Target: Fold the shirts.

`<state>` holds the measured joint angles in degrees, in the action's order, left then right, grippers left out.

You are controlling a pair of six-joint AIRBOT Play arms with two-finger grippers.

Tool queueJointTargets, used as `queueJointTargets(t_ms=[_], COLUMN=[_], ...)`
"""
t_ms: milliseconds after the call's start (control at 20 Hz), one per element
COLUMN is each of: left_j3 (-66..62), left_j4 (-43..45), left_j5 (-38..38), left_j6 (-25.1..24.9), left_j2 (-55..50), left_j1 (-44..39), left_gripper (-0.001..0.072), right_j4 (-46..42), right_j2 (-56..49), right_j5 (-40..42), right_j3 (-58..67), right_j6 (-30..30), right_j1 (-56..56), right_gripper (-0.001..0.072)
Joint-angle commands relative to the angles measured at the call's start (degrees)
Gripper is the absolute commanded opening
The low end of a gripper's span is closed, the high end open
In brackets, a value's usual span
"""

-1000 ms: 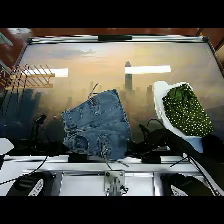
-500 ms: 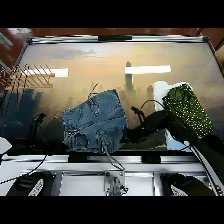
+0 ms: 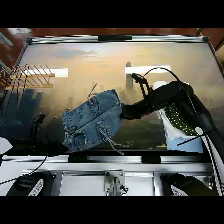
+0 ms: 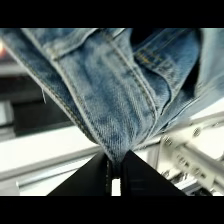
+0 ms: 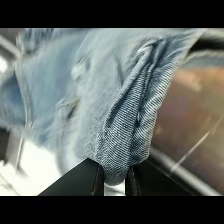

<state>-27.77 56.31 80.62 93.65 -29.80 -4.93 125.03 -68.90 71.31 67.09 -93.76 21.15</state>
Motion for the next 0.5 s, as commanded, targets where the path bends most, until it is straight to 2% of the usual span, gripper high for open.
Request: queueJointTargets(t_ms=[0,100,350,450], left_j3=[4.7,4.9,4.7,3.7], left_j4=[-1.1,-3.6,-6.8,-7.1], left_j5=[5.2,6.1,6.8,7.1], left_j6=[0.0,-0.8,-4.6,-6.3], left_j2=[0.0,0.0,0.0,0.0], left_j1=[0.0,0.0,0.0,0.0], left_gripper=[0.0047,0.0047,0.0048,0.0051], right_j4=[0.7,2.4,-3.7,-4.3], right_j2=[-1.4,-1.9,-1.9,-1.9], right_j5=[-3.7,1.1,23.9,26.9], right_j3=[1.6,1.6,1.6,1.6], right_j6=[0.8,0.8,3.1,3.0], right_j1=[0.0,0.0,0.0,0.0], right_gripper=[0.0092,0.0092,0.0092,0.0092])
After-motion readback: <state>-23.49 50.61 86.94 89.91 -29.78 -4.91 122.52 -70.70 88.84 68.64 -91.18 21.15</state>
